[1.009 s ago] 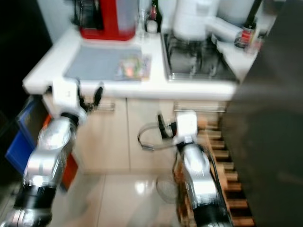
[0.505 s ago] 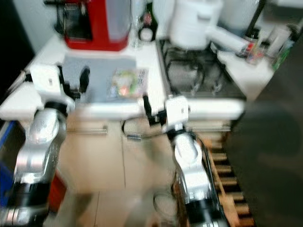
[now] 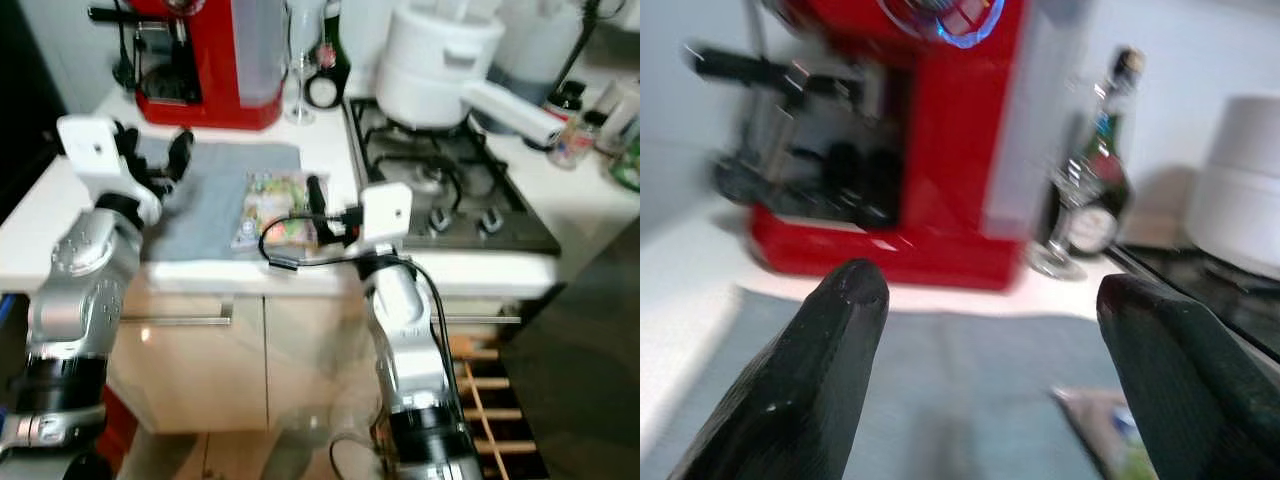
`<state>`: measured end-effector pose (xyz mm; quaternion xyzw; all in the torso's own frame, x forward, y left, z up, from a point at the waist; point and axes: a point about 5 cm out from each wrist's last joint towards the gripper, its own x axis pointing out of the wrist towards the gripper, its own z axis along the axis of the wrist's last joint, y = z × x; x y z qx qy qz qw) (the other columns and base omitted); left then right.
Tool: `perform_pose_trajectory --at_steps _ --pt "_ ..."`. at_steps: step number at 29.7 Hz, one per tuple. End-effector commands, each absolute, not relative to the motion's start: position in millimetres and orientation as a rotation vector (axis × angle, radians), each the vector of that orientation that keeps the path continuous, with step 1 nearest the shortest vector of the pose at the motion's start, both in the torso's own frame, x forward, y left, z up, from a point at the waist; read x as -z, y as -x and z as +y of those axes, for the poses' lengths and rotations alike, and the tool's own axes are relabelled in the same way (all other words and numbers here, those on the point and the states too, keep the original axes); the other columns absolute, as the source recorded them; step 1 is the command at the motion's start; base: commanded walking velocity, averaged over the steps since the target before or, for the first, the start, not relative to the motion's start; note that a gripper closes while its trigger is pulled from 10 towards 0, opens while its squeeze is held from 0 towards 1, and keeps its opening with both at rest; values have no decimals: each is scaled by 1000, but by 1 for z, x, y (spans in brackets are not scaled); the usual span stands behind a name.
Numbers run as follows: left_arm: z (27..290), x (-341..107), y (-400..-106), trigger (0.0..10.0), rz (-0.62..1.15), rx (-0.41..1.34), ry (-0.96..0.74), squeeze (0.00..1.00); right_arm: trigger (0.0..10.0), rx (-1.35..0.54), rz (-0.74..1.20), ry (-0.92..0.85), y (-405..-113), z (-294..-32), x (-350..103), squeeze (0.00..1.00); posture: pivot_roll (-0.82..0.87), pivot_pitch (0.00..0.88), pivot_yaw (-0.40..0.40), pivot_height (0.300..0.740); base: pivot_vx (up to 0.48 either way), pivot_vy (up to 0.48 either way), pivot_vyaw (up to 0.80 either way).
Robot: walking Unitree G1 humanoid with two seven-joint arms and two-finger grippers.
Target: Restocking fridge
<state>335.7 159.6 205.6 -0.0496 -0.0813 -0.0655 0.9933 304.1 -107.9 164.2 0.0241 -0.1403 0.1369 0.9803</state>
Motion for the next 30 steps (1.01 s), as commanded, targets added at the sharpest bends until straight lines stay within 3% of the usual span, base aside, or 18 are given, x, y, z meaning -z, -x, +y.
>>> perform_pose_trajectory --at_steps 1,7,15,19,27,30 --pt "155 -207 -339 10000 -142 174 121 0 10000 -248 -262 -51 -304 -115 -161 231 -75 0 -17 740 0 0 0" --pt "154 -210 -338 10000 -167 224 105 0 10000 -240 -238 -21 -302 -117 -155 227 -80 0 -16 740 0 205 -71" --pt "149 -214 -338 10000 -183 258 60 0 10000 -249 -232 0 -301 -119 -153 243 -79 0 -25 740 0 480 -800" --pt "148 -214 -340 10000 -173 250 37 0 10000 -244 -242 0 -300 -119 -154 243 -80 0 -24 740 0 0 -800" --pt "148 -213 -347 10000 -131 266 76 0 10000 -227 -239 -15 -298 -120 -153 235 -93 0 -14 740 0 0 0" --pt "148 -216 -346 10000 -147 278 68 0 10000 -204 -204 -122 -300 -121 -153 231 -94 0 -12 740 0 0 0"
